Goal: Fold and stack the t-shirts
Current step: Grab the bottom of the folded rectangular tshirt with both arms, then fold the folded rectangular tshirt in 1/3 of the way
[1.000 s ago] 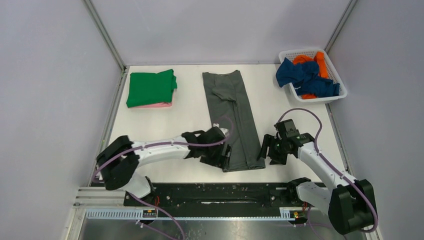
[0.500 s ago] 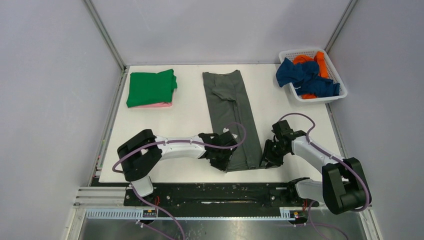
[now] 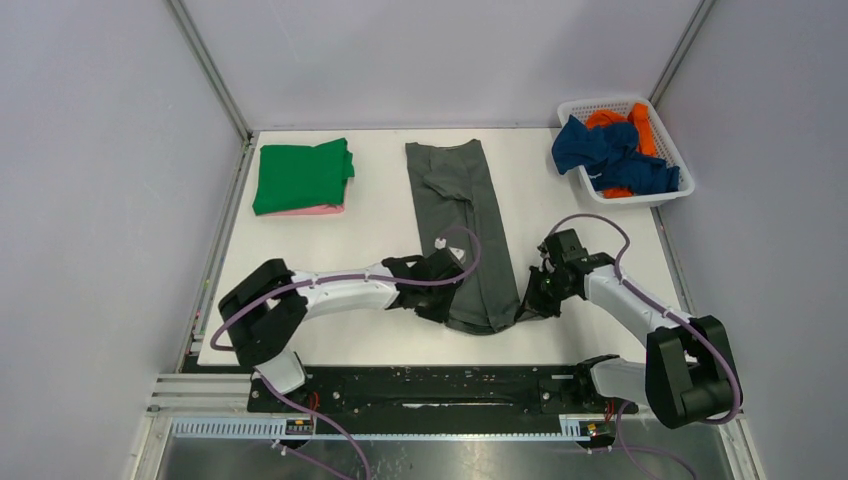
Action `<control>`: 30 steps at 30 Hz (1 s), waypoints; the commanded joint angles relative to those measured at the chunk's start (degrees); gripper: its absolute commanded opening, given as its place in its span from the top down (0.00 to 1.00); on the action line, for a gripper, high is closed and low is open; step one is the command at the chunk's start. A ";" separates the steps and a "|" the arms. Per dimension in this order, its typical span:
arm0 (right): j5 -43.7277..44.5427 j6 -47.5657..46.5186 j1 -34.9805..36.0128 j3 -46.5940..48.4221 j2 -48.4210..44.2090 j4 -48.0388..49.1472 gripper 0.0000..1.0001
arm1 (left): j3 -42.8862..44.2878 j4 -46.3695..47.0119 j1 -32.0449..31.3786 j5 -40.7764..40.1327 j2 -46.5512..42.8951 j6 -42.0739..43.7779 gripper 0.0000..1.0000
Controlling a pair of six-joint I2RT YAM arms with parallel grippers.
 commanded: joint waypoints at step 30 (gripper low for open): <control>11.16 0.88 -1.00 68.17 49.79 -0.62 1.00 | 33.04 1.59 33.63 9.33 22.24 7.64 0.96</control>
